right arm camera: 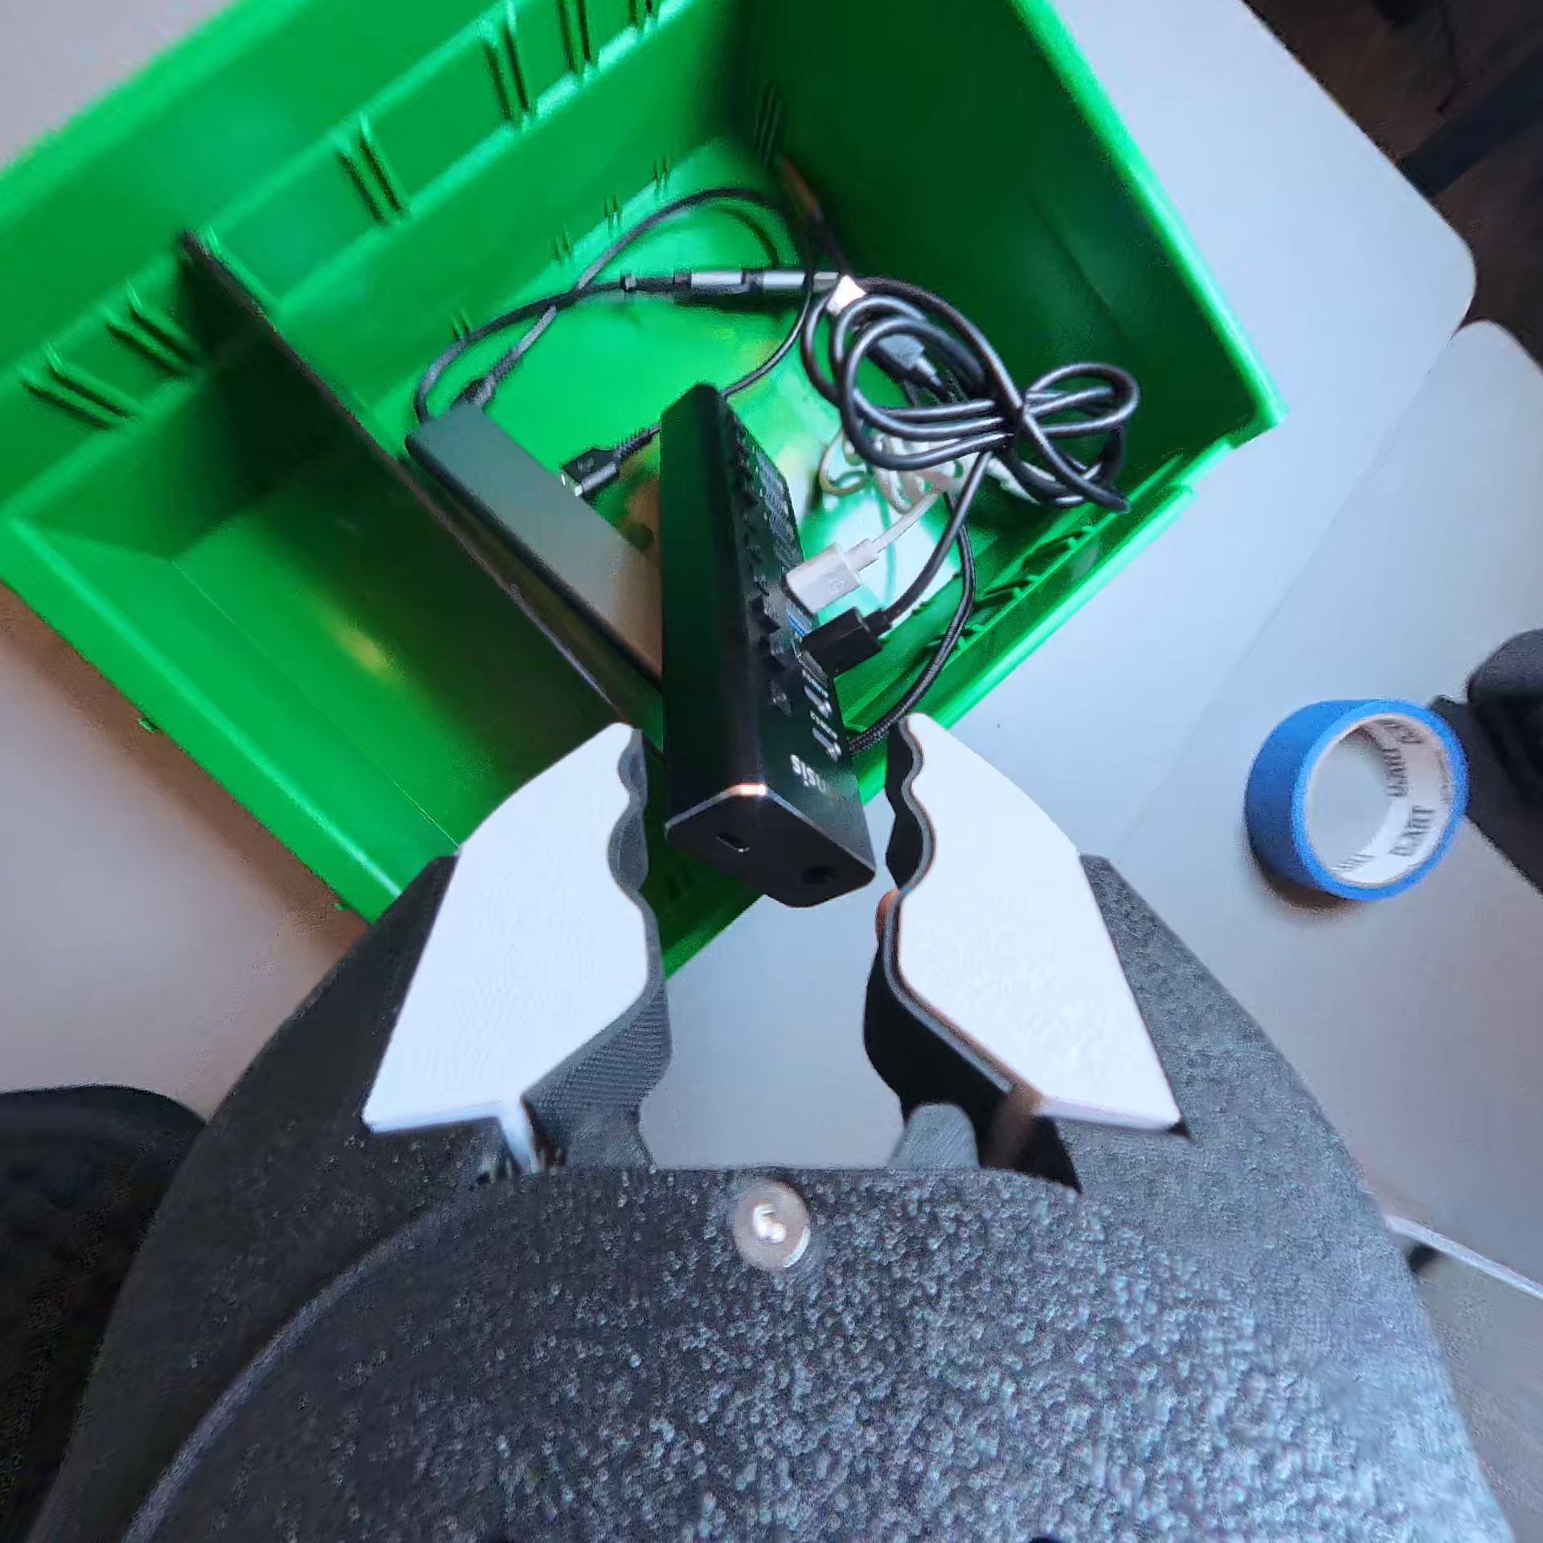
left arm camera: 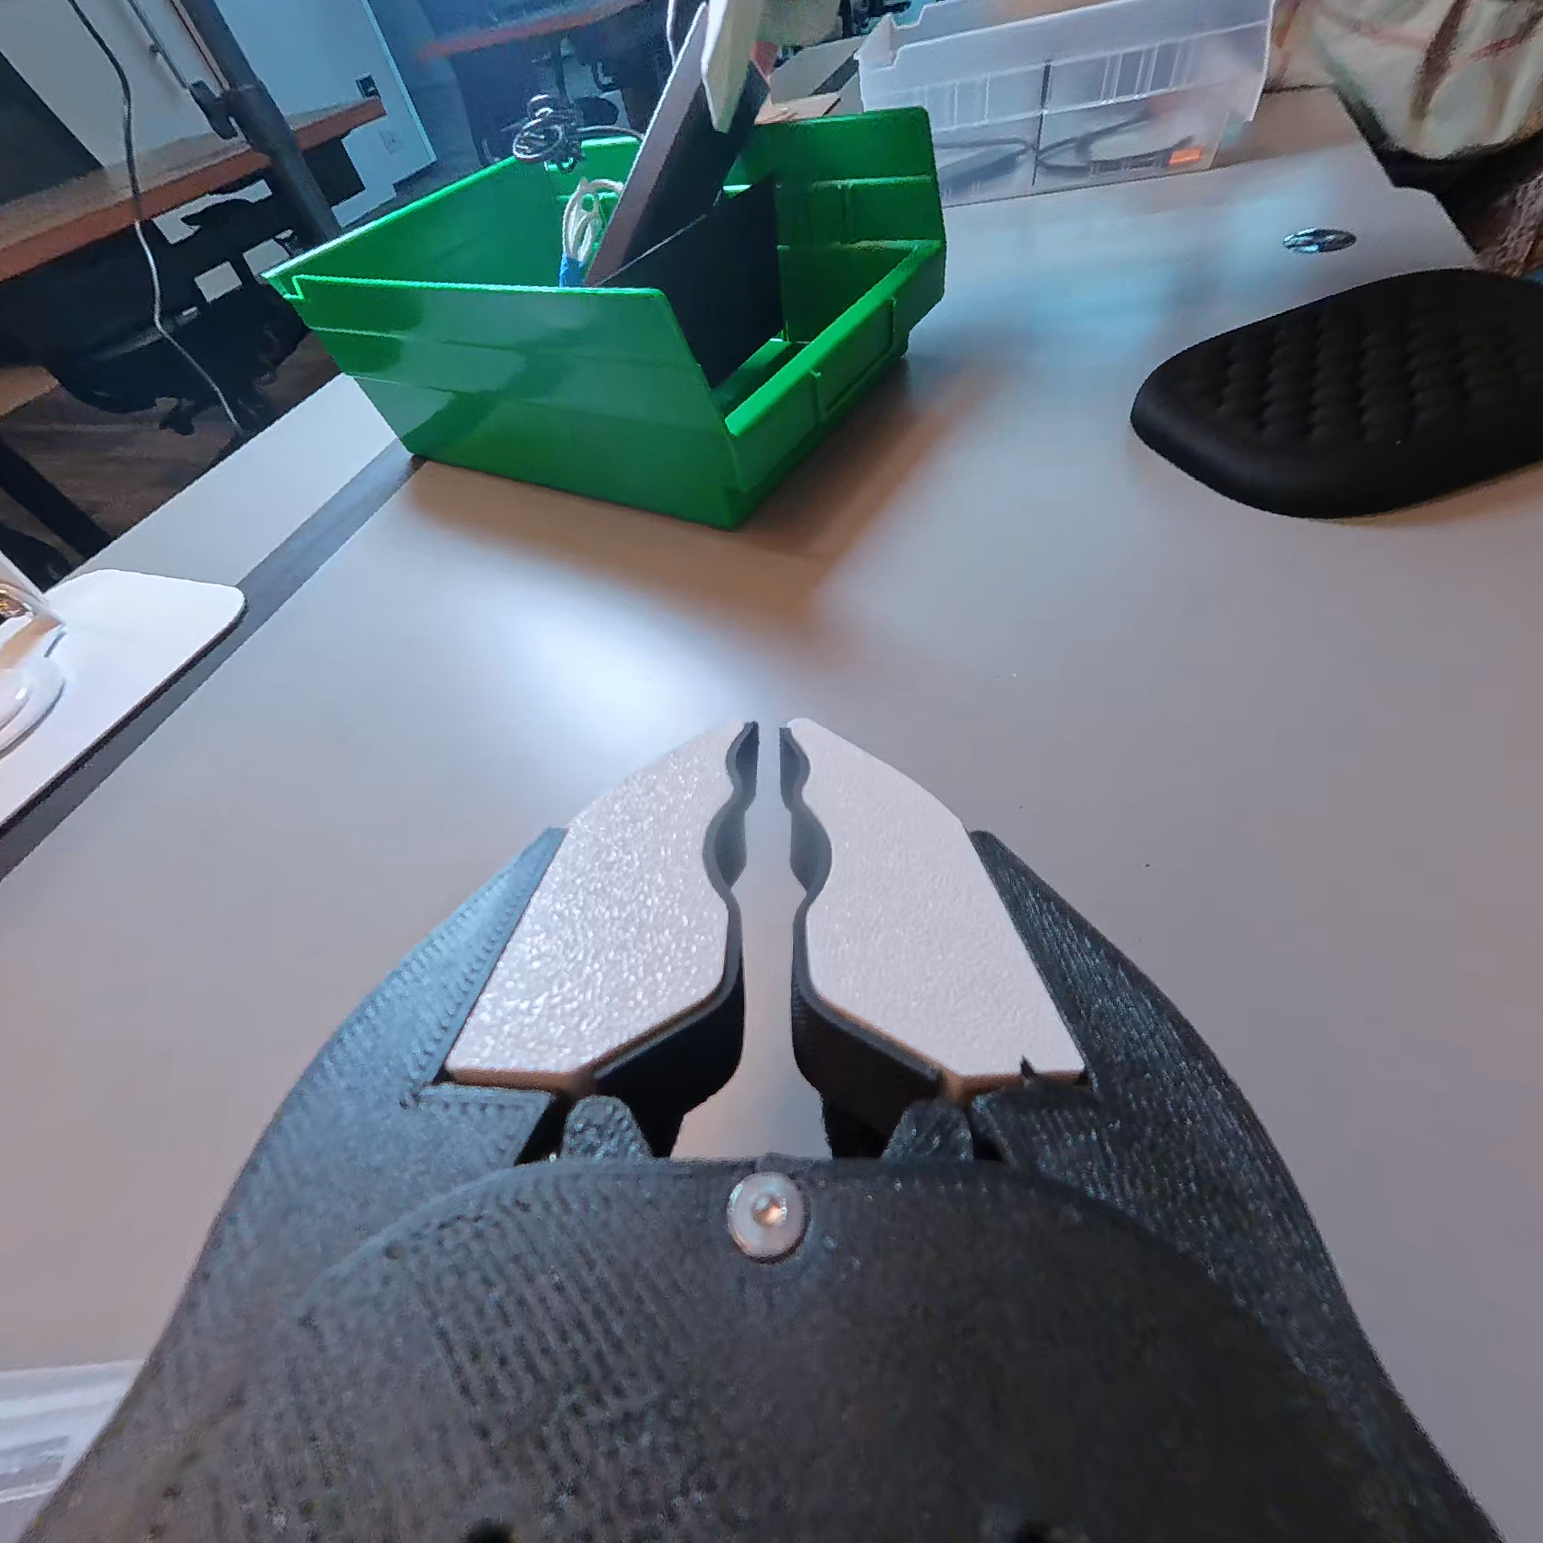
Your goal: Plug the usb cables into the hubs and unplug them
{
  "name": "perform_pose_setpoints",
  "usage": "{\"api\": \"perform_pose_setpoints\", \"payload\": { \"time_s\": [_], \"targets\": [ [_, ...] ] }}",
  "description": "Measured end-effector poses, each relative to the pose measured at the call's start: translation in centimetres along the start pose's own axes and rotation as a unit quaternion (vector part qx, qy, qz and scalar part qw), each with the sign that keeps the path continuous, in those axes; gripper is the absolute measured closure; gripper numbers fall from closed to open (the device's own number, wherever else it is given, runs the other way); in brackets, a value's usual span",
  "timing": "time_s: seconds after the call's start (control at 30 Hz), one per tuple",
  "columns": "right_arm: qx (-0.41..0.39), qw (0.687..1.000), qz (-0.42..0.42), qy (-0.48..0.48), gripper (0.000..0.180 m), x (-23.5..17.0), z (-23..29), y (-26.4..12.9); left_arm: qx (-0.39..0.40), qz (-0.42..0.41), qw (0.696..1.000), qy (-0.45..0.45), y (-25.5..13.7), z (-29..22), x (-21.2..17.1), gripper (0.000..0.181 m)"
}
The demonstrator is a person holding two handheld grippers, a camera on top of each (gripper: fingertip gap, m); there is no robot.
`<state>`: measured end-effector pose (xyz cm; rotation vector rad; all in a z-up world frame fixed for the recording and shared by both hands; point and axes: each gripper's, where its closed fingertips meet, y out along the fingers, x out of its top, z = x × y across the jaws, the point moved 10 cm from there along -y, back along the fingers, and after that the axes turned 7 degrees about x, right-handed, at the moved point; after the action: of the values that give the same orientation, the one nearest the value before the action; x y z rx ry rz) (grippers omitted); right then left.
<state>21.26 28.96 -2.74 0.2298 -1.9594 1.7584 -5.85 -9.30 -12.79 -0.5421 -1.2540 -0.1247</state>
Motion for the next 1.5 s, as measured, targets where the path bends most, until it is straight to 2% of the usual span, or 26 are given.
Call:
{"api": "perform_pose_setpoints", "payload": {
  "time_s": [0.03, 0.13, 0.23, 0.3, 0.37, 0.47, 0.57, 0.67, 0.73, 0.8, 0.83, 0.9, 0.93, 1.1, 1.27, 1.5],
  "targets": [
    [-0.017, 0.999, 0.029, -0.034, 0.128, 0.0, 0.3, 0.3, 0.004, 0.002, 1.000, 0.003, 0.0, 0.1, 0.0, 0.176],
    [-0.095, 0.967, 0.160, -0.176, 0.122, -0.5, 1.4, 2.2, 0.008, 0.001, 1.000, 0.009, -0.1, 0.2, 0.0, 0.176],
    [-0.136, 0.925, 0.211, -0.286, 0.146, 0.0, 3.1, 3.4, 0.011, 0.005, 1.000, 0.016, -0.1, 0.2, -0.1, 0.176],
    [-0.171, 0.898, 0.224, -0.337, 0.146, 0.5, 3.9, 3.8, 0.010, 0.009, 1.000, 0.020, 0.0, 0.1, -0.1, 0.176],
    [-0.189, 0.888, 0.207, -0.364, 0.148, 1.4, 4.4, 3.7, 0.010, 0.013, 1.000, 0.026, 0.1, 0.1, -0.2, 0.176],
    [-0.170, 0.897, 0.186, -0.363, 0.148, 3.2, 4.7, 2.7, 0.011, 0.021, 0.999, 0.034, 0.2, 0.0, -0.4, 0.177],
    [-0.206, 0.876, 0.167, -0.403, 0.148, 4.8, 4.6, 3.3, 0.011, 0.019, 0.999, 0.032, 0.1, 0.0, -0.3, 0.177],
    [-0.211, 0.869, 0.120, -0.431, 0.148, 6.5, 4.8, 3.7, 0.012, 0.011, 1.000, 0.017, -0.2, 0.2, -0.2, 0.180],
    [-0.228, 0.852, 0.082, -0.464, 0.148, 7.1, 4.6, 4.4, 0.022, 0.005, 1.000, 0.008, -0.3, 0.5, -0.1, 0.180],
    [-0.262, 0.830, 0.087, -0.485, 0.148, 7.1, 3.8, 5.8, 0.034, 0.003, 0.999, 0.001, -0.4, 0.9, -0.1, 0.177],
    [-0.273, 0.829, 0.097, -0.478, 0.147, 6.9, 3.0, 6.4, 0.041, 0.002, 0.999, -0.003, -0.5, 1.1, -0.2, 0.175],
    [-0.242, 0.859, 0.125, -0.433, 0.147, 6.1, 1.7, 7.4, 0.053, 0.000, 0.999, -0.009, -0.6, 1.4, -0.2, 0.170],
    [-0.228, 0.870, 0.133, -0.416, 0.139, 5.7, 1.3, 7.6, 0.058, -0.001, 0.998, -0.012, -0.6, 1.6, -0.2, 0.168],
    [-0.151, 0.923, 0.106, -0.336, 0.122, 4.9, 1.2, 5.6, 0.062, -0.002, 0.998, -0.018, -0.6, 1.8, -0.2, 0.164],
    [-0.112, 0.939, 0.045, -0.322, 0.124, 4.4, 3.6, 2.4, 0.061, -0.003, 0.998, -0.023, -0.5, 1.6, -0.2, 0.167],
    [-0.072, 0.934, 0.010, -0.350, 0.125, 2.6, 8.7, 0.4, 0.099, -0.024, 0.994, -0.036, -1.2, 2.5, -0.3, 0.174]
  ]
}}
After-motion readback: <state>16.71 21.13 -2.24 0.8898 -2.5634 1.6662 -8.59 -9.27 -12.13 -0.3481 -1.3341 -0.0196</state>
